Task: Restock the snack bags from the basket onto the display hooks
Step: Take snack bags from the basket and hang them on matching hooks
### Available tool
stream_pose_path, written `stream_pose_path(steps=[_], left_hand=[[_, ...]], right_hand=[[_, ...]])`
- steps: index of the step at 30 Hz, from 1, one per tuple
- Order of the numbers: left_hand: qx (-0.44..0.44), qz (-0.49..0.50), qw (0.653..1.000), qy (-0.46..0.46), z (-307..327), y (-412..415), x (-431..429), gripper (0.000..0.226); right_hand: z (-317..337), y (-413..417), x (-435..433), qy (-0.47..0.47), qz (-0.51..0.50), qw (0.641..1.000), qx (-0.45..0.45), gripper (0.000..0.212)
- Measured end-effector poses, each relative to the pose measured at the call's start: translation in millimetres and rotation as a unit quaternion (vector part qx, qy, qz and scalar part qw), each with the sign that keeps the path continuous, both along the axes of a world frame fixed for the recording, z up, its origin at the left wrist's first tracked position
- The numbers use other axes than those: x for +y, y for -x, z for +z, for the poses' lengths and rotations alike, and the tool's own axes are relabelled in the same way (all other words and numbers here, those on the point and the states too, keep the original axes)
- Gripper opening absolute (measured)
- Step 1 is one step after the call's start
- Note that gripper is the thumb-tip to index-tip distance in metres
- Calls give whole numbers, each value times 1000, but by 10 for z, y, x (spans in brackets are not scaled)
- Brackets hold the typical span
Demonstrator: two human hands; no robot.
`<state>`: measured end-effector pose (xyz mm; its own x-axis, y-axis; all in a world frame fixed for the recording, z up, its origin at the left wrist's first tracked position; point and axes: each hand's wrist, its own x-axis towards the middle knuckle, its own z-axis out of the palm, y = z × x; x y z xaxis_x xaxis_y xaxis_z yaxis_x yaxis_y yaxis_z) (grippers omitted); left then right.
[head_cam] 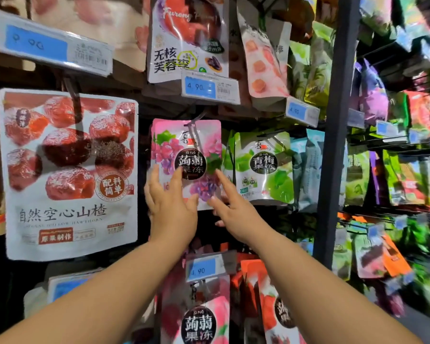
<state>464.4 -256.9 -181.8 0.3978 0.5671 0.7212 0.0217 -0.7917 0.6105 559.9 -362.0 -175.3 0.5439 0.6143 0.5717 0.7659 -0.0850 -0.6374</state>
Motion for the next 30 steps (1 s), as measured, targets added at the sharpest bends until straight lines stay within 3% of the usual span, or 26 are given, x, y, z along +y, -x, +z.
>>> stream_pose_path(steps=[7,11,15,19,23,26,30], left_hand=[[25,-19,993,-115,-414,-13,-565,51],[40,-165,971,-170,-1028,-154,-1124,41],[219,-342,905,-125,-1846,-258,-1722,33],[412,-368,820,-152,-2520,-348,-2119,48],[537,-372,728,-211,-2692,-436,-2243,58],[539,-371,721,-227,-2678,-436,-2268,58],[537,-363,729,-221,-2700,-393,-2277,60]], right_hand=[[-321,53,-768,-8,-71,997,-34,47],[-848,70,-1556,-12,-112,993,37,27],[-1560,30,-2463,95,-209,968,99,23],[-2134,28,-3221,217,-296,920,138,19],[-2431,184,-3503,311,-296,886,174,22],[-2599,203,-3428,375,-287,862,186,33],[-2716,160,-3248,363,-332,855,162,60]])
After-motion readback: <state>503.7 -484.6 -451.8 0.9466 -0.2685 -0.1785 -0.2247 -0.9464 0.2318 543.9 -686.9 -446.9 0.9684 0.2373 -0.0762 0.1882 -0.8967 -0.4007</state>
